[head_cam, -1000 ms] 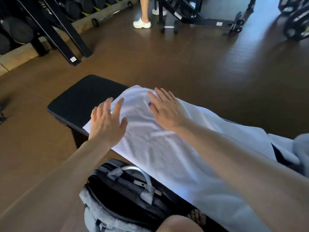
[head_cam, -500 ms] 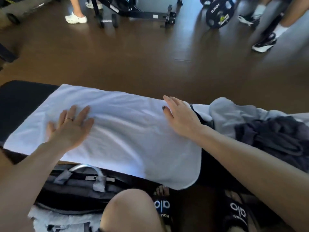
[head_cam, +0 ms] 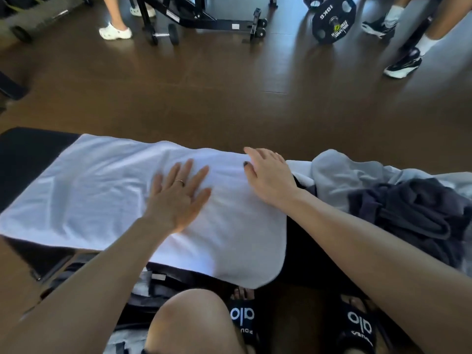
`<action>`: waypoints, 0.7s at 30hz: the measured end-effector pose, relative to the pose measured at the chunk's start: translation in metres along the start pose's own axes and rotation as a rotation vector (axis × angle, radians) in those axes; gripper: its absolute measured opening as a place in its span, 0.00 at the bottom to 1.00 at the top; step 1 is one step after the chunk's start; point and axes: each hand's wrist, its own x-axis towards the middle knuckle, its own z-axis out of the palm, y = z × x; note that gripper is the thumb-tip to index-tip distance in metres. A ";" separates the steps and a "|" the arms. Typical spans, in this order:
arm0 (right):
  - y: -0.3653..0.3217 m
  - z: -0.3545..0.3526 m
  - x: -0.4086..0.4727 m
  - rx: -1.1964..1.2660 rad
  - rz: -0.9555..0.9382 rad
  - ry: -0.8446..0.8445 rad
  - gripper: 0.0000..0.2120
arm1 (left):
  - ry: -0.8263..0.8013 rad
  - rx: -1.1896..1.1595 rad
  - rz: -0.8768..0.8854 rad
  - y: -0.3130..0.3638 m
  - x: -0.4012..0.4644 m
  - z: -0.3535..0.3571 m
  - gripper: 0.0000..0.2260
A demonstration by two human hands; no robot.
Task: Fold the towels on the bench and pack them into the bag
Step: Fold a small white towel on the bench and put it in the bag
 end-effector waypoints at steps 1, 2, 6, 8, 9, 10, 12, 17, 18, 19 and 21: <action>0.005 -0.003 0.001 0.016 0.056 0.011 0.21 | 0.001 0.006 -0.022 -0.008 0.000 0.000 0.26; 0.011 -0.006 0.002 0.053 0.107 0.002 0.21 | -0.008 0.007 -0.047 -0.014 -0.001 -0.002 0.26; 0.025 -0.020 0.007 0.383 0.186 -0.025 0.23 | -0.063 -0.011 -0.094 -0.016 -0.002 -0.011 0.28; 0.028 -0.024 0.013 0.475 0.197 -0.065 0.25 | -0.036 -0.052 -0.043 0.000 -0.004 -0.013 0.29; 0.027 -0.025 0.017 0.484 0.206 -0.105 0.26 | -0.013 -0.060 0.009 0.012 -0.005 -0.013 0.29; 0.026 -0.027 0.020 0.458 0.220 -0.149 0.27 | -0.001 -0.067 0.066 0.025 -0.006 -0.014 0.29; 0.022 -0.027 0.028 0.355 0.205 -0.228 0.20 | -0.039 -0.084 0.155 0.050 -0.008 -0.013 0.29; 0.014 -0.034 0.030 0.398 0.178 -0.160 0.07 | -0.132 0.007 0.223 0.075 -0.009 -0.002 0.29; 0.014 -0.037 0.029 0.455 0.185 -0.116 0.07 | -0.125 0.004 0.222 0.074 -0.009 -0.001 0.29; 0.014 -0.040 0.027 0.512 0.198 -0.094 0.07 | -0.119 0.000 0.225 0.074 -0.009 0.000 0.29; 0.013 -0.045 0.025 0.621 0.252 -0.119 0.08 | -0.107 -0.006 0.242 0.073 -0.010 -0.001 0.29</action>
